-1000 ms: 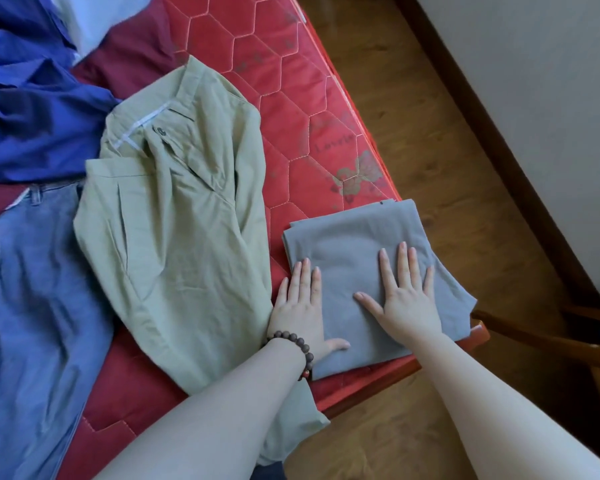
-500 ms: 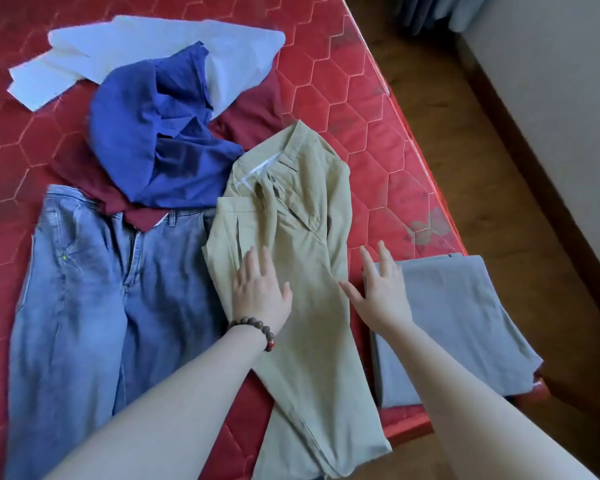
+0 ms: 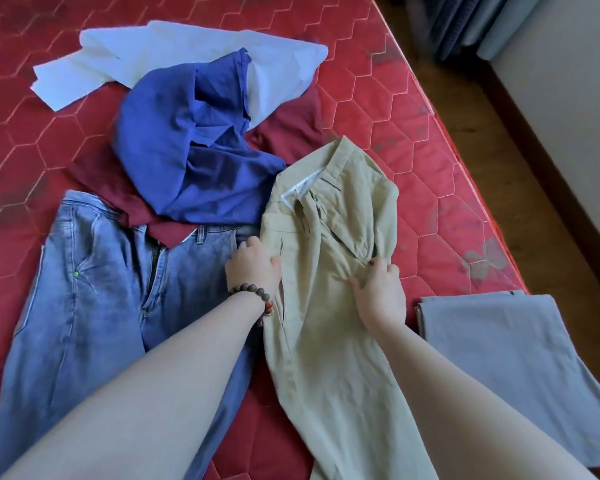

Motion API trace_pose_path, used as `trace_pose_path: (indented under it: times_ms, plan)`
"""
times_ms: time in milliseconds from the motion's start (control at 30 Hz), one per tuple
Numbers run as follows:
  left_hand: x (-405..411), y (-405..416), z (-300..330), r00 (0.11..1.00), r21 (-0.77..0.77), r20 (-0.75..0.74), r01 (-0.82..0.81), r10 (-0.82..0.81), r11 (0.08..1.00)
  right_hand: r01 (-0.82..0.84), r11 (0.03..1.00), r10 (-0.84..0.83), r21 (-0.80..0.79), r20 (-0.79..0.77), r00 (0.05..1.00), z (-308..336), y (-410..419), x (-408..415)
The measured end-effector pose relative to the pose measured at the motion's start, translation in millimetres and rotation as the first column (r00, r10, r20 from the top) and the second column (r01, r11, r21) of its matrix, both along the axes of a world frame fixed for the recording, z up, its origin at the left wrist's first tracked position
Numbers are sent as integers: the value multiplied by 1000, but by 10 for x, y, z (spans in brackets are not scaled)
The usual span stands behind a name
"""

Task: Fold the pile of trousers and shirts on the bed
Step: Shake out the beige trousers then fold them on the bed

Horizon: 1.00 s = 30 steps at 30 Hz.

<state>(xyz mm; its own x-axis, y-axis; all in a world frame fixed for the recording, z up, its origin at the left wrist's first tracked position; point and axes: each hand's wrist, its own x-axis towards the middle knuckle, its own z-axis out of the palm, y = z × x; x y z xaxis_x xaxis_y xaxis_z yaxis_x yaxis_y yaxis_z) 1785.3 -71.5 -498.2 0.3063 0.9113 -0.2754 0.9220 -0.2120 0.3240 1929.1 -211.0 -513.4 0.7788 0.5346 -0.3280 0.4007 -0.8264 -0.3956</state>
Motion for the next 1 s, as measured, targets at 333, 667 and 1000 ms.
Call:
trace_pose_path:
  times_ms: [333, 667, 1000]
  plan:
    - [-201, -290, 717, 914, 106, 404, -7, -36, 994, -50, 976, 51, 210, 2, 999, 814, -214, -182]
    - [-1139, -634, 2818, 832, 225, 553, -200, 44, 954, -185, 876, 204, 446, 5, 979, 2872, -598, -1071]
    - [-2415, -341, 5465, 752, 381, 652, -223, -90, 897, -385, 591, 303, 709, 247, 920, 5109, -202, -2171]
